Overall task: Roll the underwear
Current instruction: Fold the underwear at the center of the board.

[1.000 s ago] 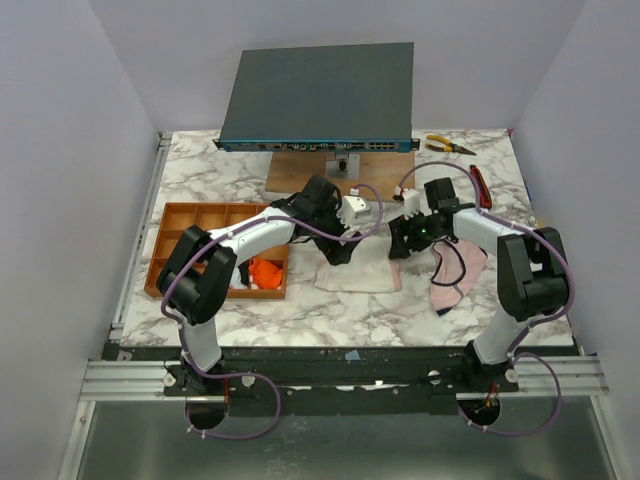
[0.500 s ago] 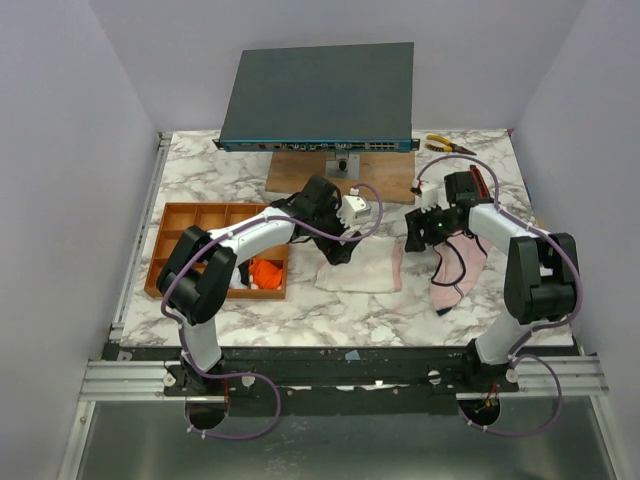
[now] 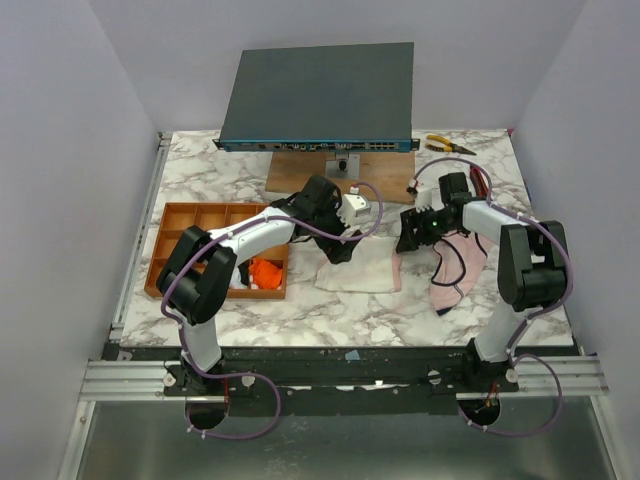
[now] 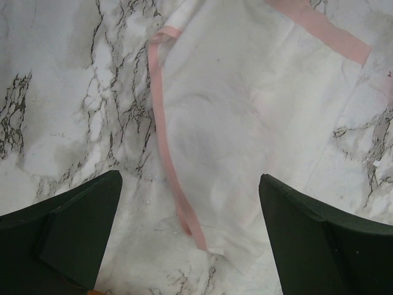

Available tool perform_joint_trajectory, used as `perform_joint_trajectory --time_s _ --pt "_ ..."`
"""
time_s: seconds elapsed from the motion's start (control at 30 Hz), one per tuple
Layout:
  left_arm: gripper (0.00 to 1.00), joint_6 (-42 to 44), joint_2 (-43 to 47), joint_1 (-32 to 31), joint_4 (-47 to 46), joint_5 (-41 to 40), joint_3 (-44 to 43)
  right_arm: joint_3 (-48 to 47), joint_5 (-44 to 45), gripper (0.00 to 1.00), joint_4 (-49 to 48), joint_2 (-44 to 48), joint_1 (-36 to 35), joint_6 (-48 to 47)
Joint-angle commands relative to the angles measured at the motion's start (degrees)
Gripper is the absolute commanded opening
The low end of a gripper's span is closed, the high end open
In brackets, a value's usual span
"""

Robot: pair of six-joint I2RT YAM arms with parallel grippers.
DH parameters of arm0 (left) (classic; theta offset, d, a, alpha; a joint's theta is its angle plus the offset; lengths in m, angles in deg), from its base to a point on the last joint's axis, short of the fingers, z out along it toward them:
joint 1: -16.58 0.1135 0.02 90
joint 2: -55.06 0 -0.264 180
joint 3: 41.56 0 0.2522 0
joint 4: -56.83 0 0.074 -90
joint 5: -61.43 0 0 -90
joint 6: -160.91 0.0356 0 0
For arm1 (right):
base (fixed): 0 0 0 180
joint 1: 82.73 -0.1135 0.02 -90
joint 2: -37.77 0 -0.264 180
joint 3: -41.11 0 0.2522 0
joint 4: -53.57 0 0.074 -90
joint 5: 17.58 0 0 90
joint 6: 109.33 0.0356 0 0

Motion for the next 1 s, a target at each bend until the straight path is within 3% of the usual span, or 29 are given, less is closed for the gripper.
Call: perform_joint_trajectory --time_s 0.0,0.97 --pt "0.95 -0.69 0.76 -0.42 -1.01 -0.7 -0.1 -0.31 -3.18 0.66 -2.2 -2.02 -0.19 2.4" --pt "0.95 0.35 1.68 -0.38 -0.59 -1.8 -0.27 3.64 -3.64 0.55 0.49 -3.03 -2.56 1.38"
